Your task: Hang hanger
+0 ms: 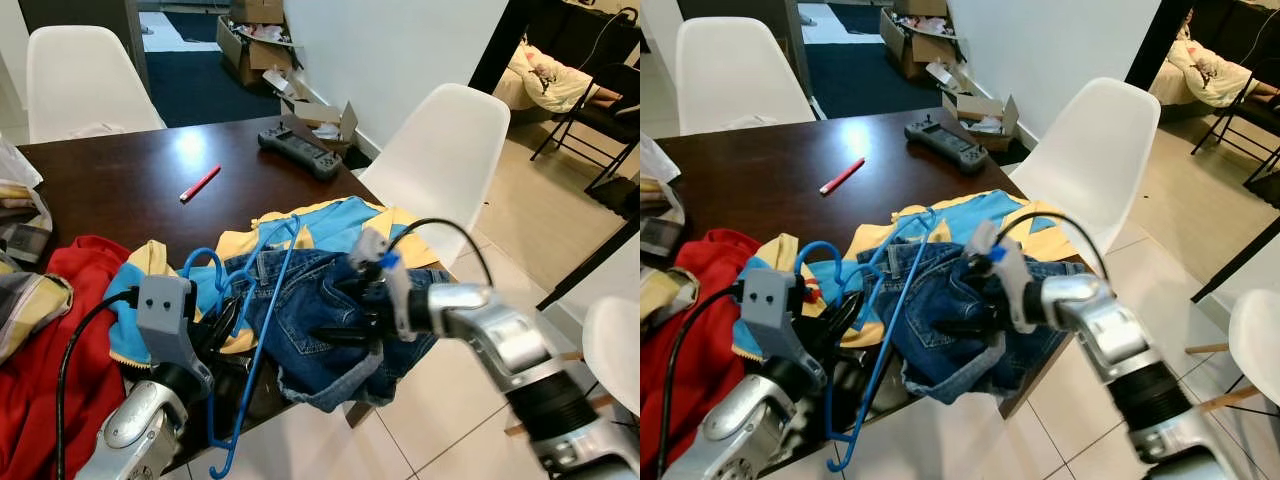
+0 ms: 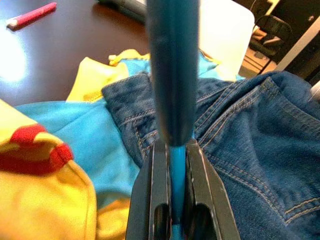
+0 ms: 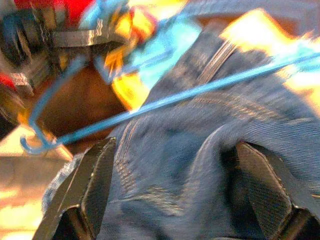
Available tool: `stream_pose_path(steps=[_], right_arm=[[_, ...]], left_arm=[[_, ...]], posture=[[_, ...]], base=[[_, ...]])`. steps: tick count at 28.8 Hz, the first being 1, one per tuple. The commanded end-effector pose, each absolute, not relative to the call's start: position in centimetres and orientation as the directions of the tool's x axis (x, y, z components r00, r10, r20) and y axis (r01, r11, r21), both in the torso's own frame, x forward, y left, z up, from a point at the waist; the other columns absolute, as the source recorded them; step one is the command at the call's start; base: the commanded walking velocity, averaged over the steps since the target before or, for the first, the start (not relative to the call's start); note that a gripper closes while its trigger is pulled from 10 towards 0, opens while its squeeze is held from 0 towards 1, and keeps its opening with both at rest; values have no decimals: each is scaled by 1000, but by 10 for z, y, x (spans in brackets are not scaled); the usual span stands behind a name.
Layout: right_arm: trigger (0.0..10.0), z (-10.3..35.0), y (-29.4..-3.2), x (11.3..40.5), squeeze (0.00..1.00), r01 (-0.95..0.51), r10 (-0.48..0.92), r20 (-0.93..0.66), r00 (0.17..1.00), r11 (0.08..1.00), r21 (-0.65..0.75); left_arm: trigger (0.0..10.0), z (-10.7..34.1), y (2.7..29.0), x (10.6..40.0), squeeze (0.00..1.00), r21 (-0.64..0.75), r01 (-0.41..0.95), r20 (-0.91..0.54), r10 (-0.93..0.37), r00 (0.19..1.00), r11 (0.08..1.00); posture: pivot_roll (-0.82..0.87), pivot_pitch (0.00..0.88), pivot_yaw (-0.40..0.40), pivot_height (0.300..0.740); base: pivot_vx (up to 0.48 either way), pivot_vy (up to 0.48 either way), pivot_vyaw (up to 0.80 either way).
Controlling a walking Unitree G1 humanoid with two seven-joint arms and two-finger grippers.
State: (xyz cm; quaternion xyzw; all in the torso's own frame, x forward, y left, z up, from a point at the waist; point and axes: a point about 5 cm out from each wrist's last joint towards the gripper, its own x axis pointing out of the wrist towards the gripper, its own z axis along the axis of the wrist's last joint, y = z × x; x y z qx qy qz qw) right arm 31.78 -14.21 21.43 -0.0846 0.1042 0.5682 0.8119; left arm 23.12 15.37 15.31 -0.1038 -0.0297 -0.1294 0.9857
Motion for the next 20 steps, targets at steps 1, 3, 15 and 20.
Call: stream_pose_path(steps=[1,3,15,20], right_arm=[[10000,230,-149,316,608,-953,937,-177,300,304,-4],[10000,234,-151,315,333,-957,946,-152,286,289,3],[10000,233,-160,366,0,-756,753,-140,642,653,42],[10000,221,-165,377,0,-652,652,-207,730,754,75]], left_arm=[[10000,141,156,230,0,-212,226,52,-220,974,951],[10000,140,156,230,0,-213,226,55,-220,974,950],[10000,138,154,230,0,-212,246,87,-233,969,946],[10000,138,154,231,0,-210,248,96,-233,968,946]], posture=[[109,102,-199,740],[116,97,-200,740],[123,84,-201,740],[123,86,-201,740]], base=[[0,0,0],[0,0,0],[0,0,0],[0,0,0]])
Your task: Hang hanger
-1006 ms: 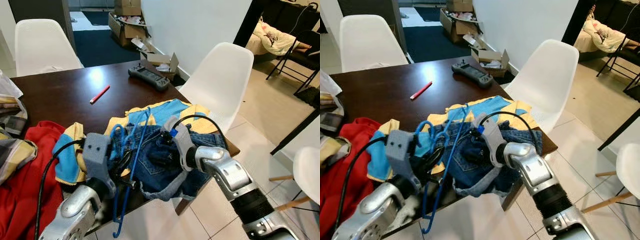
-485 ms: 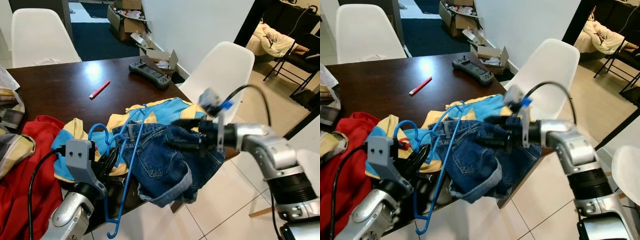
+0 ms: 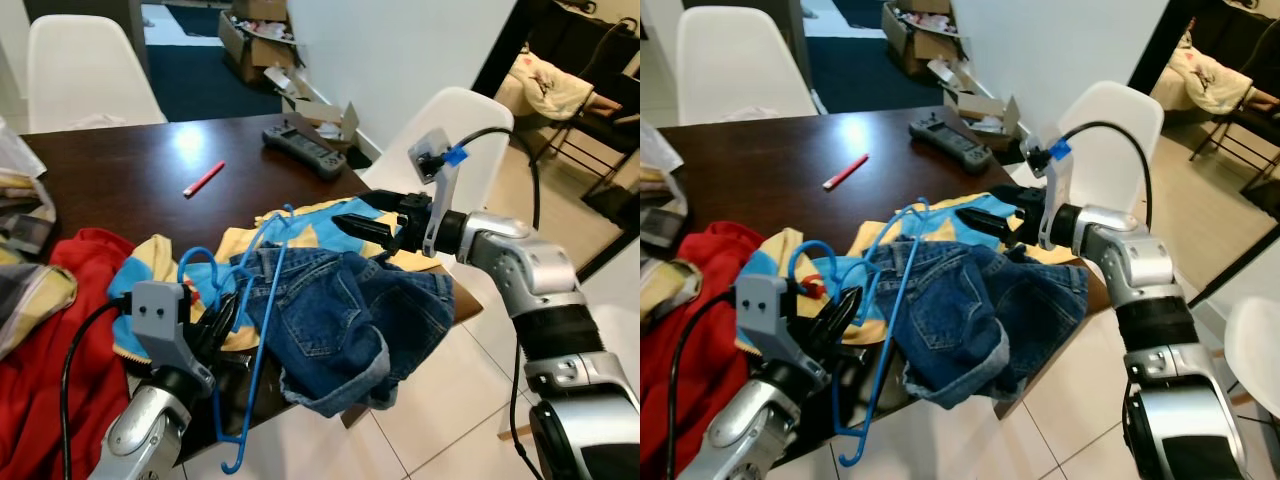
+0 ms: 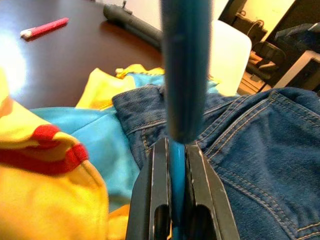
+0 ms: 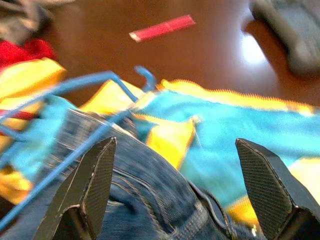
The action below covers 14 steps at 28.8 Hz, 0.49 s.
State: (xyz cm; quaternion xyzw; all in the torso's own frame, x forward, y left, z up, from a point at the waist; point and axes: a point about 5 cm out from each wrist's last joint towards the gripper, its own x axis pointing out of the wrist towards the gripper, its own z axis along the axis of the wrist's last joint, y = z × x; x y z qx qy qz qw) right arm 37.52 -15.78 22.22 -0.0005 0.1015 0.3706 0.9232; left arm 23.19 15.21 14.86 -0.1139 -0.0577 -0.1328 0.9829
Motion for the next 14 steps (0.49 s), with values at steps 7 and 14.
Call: stream_pose_path(steps=[7,14], right_arm=[[10000,201,-170,380,0,-593,596,-349,723,795,128],[10000,182,-162,368,0,-657,648,-464,604,734,171]], left_arm=[[10000,137,153,231,0,-208,250,111,-231,967,946],[10000,137,153,230,0,-210,247,118,-227,967,946]], posture=[[122,90,-205,740],[118,93,-211,740]], base=[[0,0,0],[0,0,0]])
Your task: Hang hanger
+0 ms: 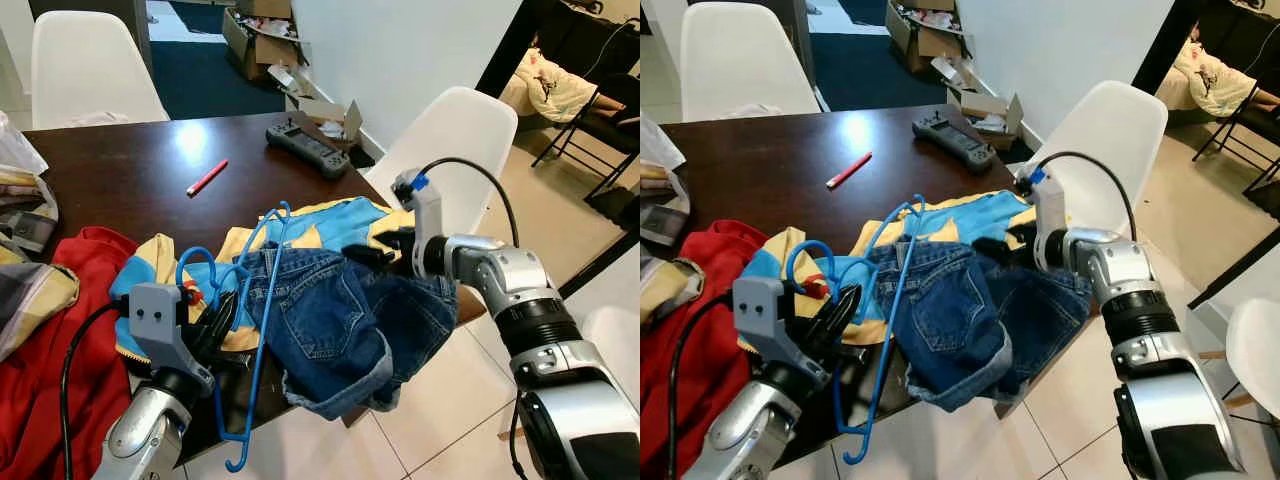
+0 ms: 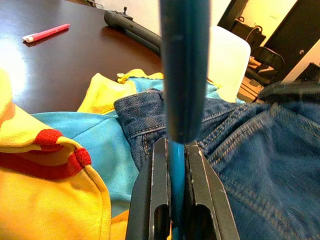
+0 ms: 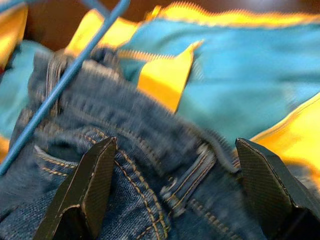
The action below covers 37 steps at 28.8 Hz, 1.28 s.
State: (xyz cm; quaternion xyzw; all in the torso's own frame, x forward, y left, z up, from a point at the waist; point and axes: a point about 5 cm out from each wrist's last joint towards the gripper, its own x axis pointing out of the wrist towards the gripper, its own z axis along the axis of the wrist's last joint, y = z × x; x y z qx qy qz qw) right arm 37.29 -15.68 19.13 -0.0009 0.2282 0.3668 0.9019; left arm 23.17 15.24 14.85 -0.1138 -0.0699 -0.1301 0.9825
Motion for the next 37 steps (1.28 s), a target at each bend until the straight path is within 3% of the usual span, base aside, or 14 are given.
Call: stream_pose_path(steps=[1,5,6,19,21,26,28,36,37], right_arm=[[10000,179,-160,365,0,-673,661,-479,577,717,180],[10000,176,-158,363,0,-687,671,-496,552,702,185],[10000,169,-153,357,0,-717,688,-528,498,669,196],[10000,145,-141,343,0,-779,647,-638,418,616,114],[0,140,-141,346,0,-765,612,-644,460,641,63],[0,141,-141,351,0,-746,587,-626,514,666,12],[0,152,-143,360,0,-715,578,-567,587,699,-27],[0,179,-147,374,0,-642,568,-390,724,763,-81],[0,199,-151,385,0,-566,526,-270,807,818,-100]], left_arm=[[10000,137,153,230,0,-210,247,118,-226,967,946],[10000,137,153,230,0,-209,247,119,-226,967,946],[10000,137,153,231,0,-209,248,120,-227,966,946],[10000,137,153,232,0,-208,248,126,-226,966,946],[10000,137,153,232,0,-208,249,127,-226,966,946],[10000,137,153,232,0,-209,249,128,-226,966,946],[10000,137,152,233,0,-209,250,128,-227,965,945],[10000,137,152,233,0,-210,250,131,-226,965,945],[10000,137,152,234,0,-209,250,131,-226,965,946]], posture=[[118,93,-211,740],[116,93,-209,740],[116,93,-209,740],[113,95,-212,740],[113,94,-213,740],[112,94,-211,740],[110,93,-211,740],[109,93,-212,740],[112,92,-211,740]], base=[[0,0,0],[0,0,0],[0,0,0],[0,0,0],[0,0,0],[0,0,0],[0,0,0],[0,0,0],[0,0,0]])
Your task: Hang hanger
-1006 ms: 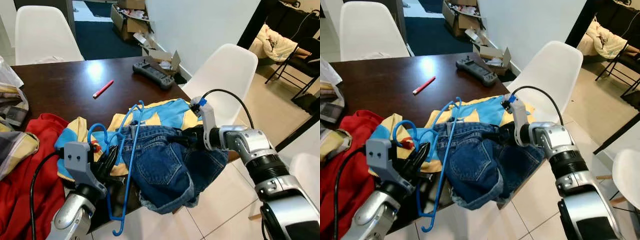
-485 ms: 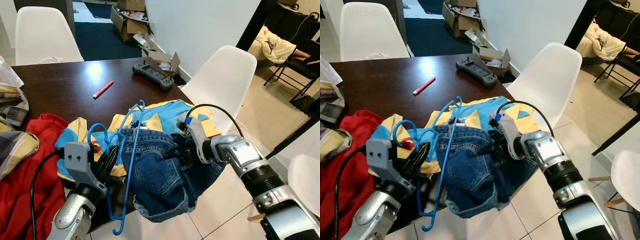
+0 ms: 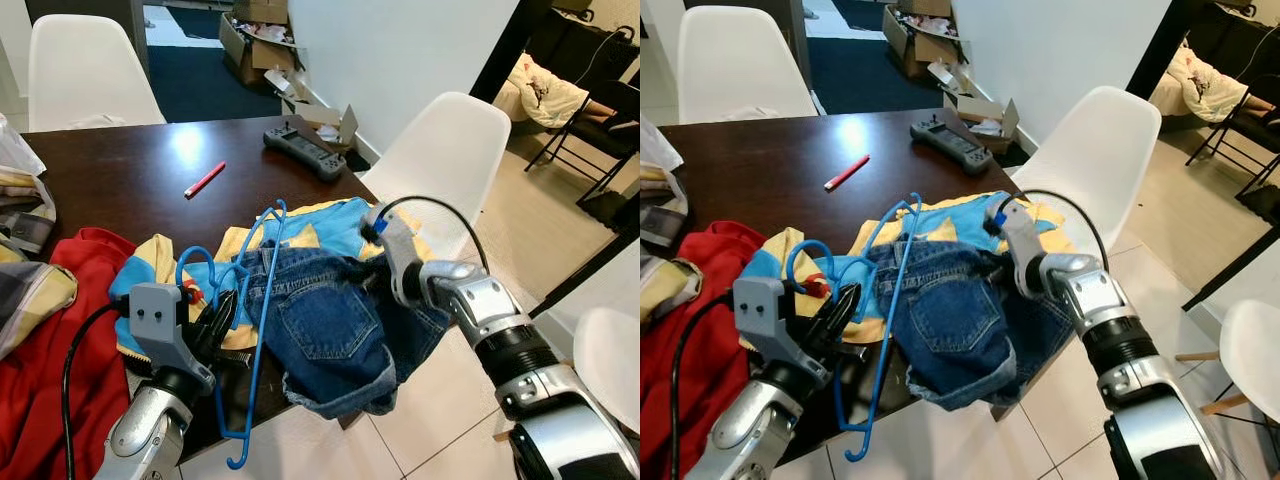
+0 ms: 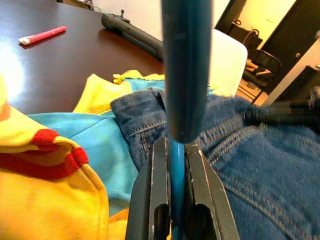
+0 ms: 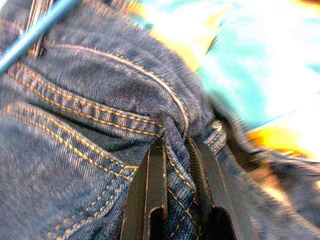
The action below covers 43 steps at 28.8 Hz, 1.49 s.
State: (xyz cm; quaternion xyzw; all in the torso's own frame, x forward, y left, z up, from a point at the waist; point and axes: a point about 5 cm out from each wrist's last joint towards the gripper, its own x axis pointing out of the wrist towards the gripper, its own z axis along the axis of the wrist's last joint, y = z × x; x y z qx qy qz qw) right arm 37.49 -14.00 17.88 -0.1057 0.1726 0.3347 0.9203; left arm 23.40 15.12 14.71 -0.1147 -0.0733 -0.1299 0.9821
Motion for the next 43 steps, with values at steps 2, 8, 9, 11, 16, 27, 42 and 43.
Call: stream_pose_path(steps=[2,8,9,11,16,27,42,43], right_arm=[[0,208,-155,389,0,-529,500,-220,838,842,-104],[0,245,-173,406,0,-345,342,-48,939,931,-117],[0,256,-178,409,0,-294,295,-3,955,948,-121],[0,287,-188,415,0,-191,209,101,973,968,-163],[0,350,-199,412,0,-81,137,340,930,981,-176],[0,312,-150,394,0,-613,650,311,693,759,-222],[6510,174,-83,300,0,-991,955,-289,72,37,-125],[6510,174,-83,300,0,-991,955,-289,72,37,-125]], left_arm=[[10000,137,152,234,0,-209,249,131,-226,965,946],[10000,137,152,235,0,-209,249,131,-225,966,946],[10000,137,152,235,0,-209,248,131,-225,966,946],[10000,137,152,236,0,-208,243,136,-218,967,948],[10000,168,169,241,0,-154,193,237,-153,959,969],[10000,269,215,237,0,-78,90,548,-33,836,993],[10000,272,196,242,0,-111,178,528,-93,844,978],[10000,272,196,242,0,-111,178,528,-93,844,978]], posture=[[112,92,-211,740],[114,86,-211,740],[120,79,-215,740],[124,76,-214,740],[133,67,-215,740],[135,74,-195,740],[115,84,-189,740],[115,84,-189,740]], base=[[0,0,0],[0,0,0],[0,0,0],[0,0,0],[0,0,0],[0,0,0],[0,0,0],[0,0,0]])
